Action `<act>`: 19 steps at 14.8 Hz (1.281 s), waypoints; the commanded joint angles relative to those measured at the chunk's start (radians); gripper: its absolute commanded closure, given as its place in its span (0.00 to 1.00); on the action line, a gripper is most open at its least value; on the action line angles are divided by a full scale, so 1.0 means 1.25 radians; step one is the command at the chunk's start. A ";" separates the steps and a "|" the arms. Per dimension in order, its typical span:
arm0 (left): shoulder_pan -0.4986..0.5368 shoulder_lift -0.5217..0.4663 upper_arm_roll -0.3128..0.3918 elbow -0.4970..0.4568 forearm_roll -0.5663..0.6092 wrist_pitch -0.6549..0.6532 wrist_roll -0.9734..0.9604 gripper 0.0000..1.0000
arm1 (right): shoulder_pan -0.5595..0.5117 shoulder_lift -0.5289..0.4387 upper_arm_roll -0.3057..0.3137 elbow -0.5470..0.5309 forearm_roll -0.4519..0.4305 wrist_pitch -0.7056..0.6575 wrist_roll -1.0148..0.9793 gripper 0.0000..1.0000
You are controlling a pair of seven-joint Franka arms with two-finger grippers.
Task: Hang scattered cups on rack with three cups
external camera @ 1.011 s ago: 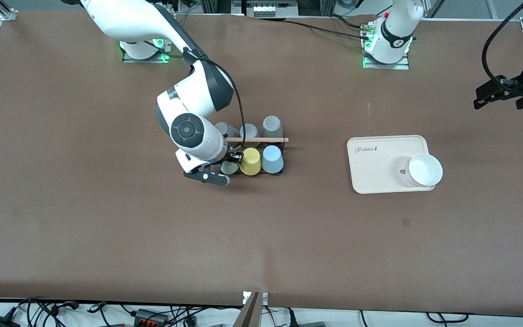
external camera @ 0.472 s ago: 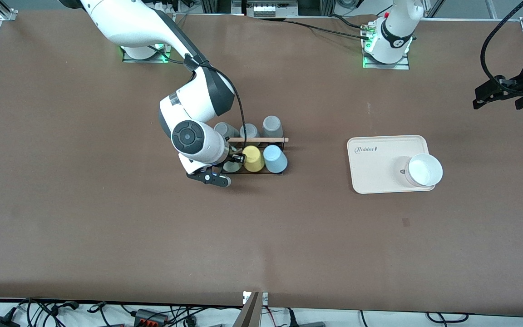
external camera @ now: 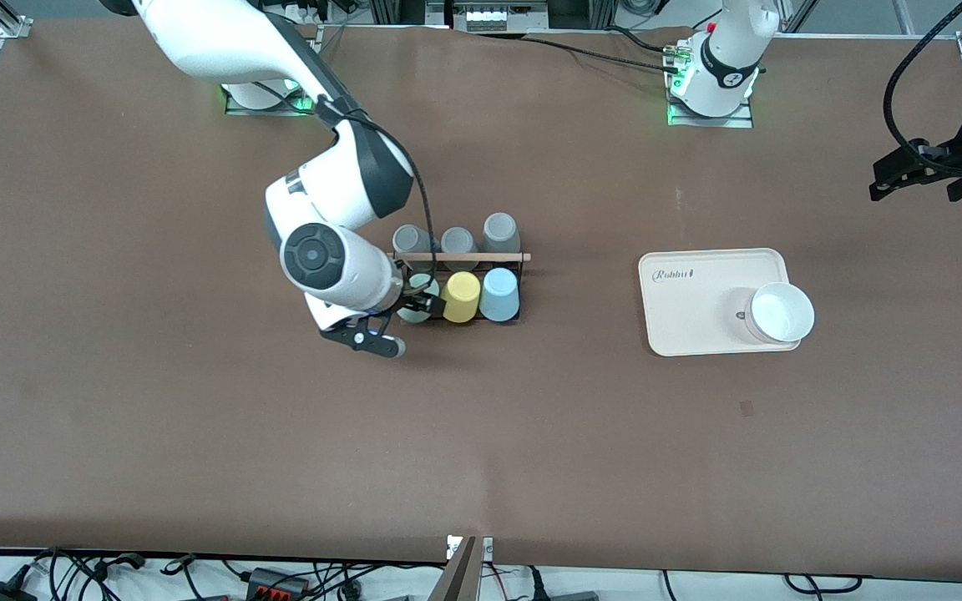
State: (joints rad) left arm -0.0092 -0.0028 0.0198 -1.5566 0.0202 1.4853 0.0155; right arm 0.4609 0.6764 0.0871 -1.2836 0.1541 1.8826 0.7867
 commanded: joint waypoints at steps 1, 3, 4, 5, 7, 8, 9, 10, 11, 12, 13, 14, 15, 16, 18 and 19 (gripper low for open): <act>0.001 0.006 -0.001 0.016 -0.013 -0.015 0.004 0.00 | -0.024 0.005 0.002 0.060 0.007 -0.053 0.008 0.00; 0.001 0.006 -0.001 0.016 -0.013 -0.015 0.004 0.00 | -0.050 0.004 -0.007 0.090 0.002 -0.086 -0.002 0.00; 0.001 0.006 -0.002 0.014 -0.013 -0.015 0.004 0.00 | -0.063 -0.011 -0.009 0.106 -0.005 -0.098 -0.008 0.00; 0.001 0.006 -0.001 0.014 -0.013 -0.015 0.004 0.00 | -0.079 -0.021 -0.010 0.113 -0.024 -0.107 -0.028 0.00; 0.001 0.006 -0.002 0.014 -0.013 -0.015 0.004 0.00 | -0.106 -0.049 -0.010 0.113 -0.070 -0.119 -0.072 0.00; 0.001 0.006 -0.001 0.014 -0.013 -0.015 0.004 0.00 | -0.130 -0.055 -0.008 0.113 -0.084 -0.131 -0.111 0.00; 0.001 0.006 -0.001 0.014 -0.013 -0.015 0.004 0.00 | -0.145 -0.067 -0.009 0.114 -0.085 -0.143 -0.153 0.00; 0.001 0.007 -0.002 0.014 -0.013 -0.015 0.004 0.00 | -0.162 -0.081 -0.012 0.114 -0.089 -0.148 -0.198 0.00; 0.001 0.007 -0.001 0.014 -0.013 -0.015 0.004 0.00 | -0.184 -0.089 -0.016 0.114 -0.089 -0.160 -0.233 0.00; 0.001 0.007 -0.002 0.014 -0.013 -0.014 0.004 0.00 | -0.205 -0.094 -0.018 0.114 -0.089 -0.173 -0.262 0.00; 0.001 0.010 -0.002 0.014 -0.016 -0.011 0.000 0.00 | -0.230 -0.103 -0.018 0.114 -0.089 -0.183 -0.296 0.00; 0.004 0.008 -0.001 0.014 -0.016 -0.005 -0.001 0.00 | -0.256 -0.118 -0.017 0.114 -0.089 -0.193 -0.342 0.00; 0.004 0.008 -0.001 0.013 -0.017 0.008 -0.001 0.00 | -0.280 -0.127 -0.018 0.114 -0.090 -0.197 -0.392 0.00; 0.004 0.010 -0.001 0.013 -0.017 0.019 -0.004 0.00 | -0.307 -0.140 -0.018 0.114 -0.090 -0.198 -0.430 0.00; 0.005 0.010 0.006 0.014 -0.024 0.023 -0.014 0.00 | -0.348 -0.155 -0.016 0.114 -0.112 -0.219 -0.479 0.00; 0.006 0.010 0.007 0.016 -0.026 0.021 -0.014 0.00 | -0.361 -0.158 -0.018 0.114 -0.124 -0.230 -0.506 0.00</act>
State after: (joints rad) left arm -0.0076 -0.0005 0.0215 -1.5567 0.0179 1.5099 0.0061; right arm 0.0434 0.5012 0.0509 -1.1379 0.0290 1.6313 0.2134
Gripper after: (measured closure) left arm 0.000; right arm 0.000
